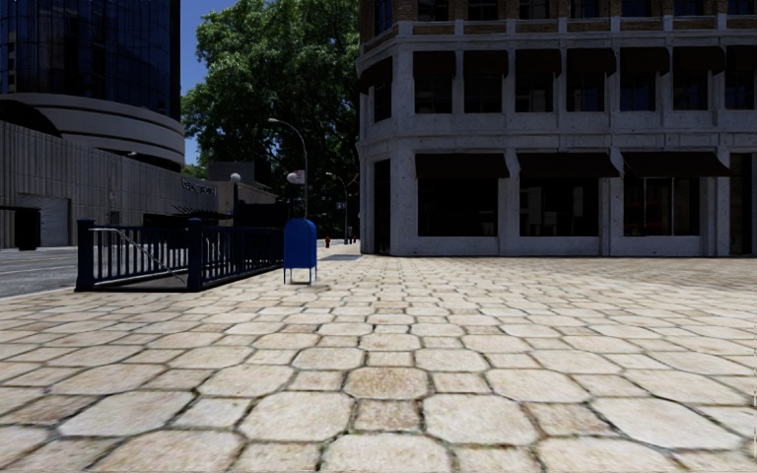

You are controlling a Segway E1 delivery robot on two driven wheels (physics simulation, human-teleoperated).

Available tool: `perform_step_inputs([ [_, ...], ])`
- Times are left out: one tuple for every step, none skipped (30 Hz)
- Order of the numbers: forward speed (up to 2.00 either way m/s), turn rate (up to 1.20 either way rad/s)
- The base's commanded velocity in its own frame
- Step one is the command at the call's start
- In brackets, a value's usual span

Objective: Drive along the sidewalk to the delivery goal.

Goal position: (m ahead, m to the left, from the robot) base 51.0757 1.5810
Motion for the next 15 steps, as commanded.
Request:
perform_step_inputs([
  [2.00, 0.00],
  [2.00, 0.00],
  [2.00, 0.00],
  [2.00, 0.00],
  [2.00, 0.00],
  [2.00, 0.00],
  [2.00, 0.00],
  [2.00, 0.00],
  [2.00, 0.00],
  [2.00, 0.00],
  [2.00, 0.00],
  [2.00, 0.00],
  [2.00, 0.00],
  [2.00, 0.00],
  [2.00, 0.00],
])
